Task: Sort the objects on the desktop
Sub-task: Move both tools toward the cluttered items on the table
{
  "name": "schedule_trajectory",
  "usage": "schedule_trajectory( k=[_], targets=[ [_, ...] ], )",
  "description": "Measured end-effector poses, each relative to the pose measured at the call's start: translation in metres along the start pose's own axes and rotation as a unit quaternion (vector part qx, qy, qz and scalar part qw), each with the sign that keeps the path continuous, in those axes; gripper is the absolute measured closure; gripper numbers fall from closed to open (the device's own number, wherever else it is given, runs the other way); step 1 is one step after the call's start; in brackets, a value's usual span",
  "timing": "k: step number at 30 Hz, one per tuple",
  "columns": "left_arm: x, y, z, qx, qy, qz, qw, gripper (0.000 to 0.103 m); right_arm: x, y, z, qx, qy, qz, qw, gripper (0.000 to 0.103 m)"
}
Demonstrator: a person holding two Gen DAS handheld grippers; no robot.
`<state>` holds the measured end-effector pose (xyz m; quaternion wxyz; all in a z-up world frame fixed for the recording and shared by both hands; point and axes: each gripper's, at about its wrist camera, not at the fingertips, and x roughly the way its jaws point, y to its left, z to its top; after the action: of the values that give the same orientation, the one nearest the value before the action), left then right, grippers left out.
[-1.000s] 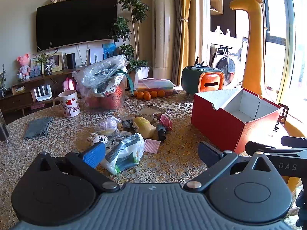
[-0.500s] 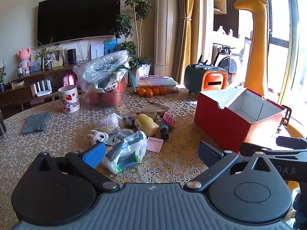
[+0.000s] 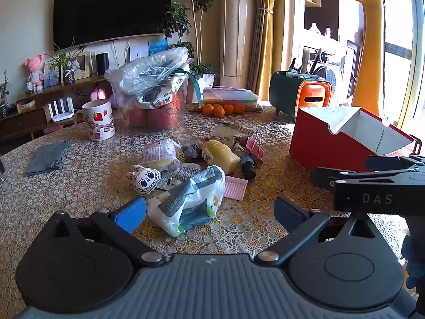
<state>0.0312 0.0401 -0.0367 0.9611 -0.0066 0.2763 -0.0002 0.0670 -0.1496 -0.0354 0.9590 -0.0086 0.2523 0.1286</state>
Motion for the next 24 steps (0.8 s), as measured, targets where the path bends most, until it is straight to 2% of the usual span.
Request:
schedule_trajectory(
  k=[13, 24],
  targets=[
    [0.054, 0.015, -0.005, 0.026, 0.018, 0.011, 0.9994, 0.0, 0.083, 0.016, 0.013, -0.031, 0.033, 0.009, 0.999, 0.007],
    [0.092, 0.022, -0.007, 0.058, 0.032, 0.004, 0.9978, 0.001, 0.141, 0.025, 0.016, -0.052, 0.058, 0.004, 0.997, 0.014]
  ],
)
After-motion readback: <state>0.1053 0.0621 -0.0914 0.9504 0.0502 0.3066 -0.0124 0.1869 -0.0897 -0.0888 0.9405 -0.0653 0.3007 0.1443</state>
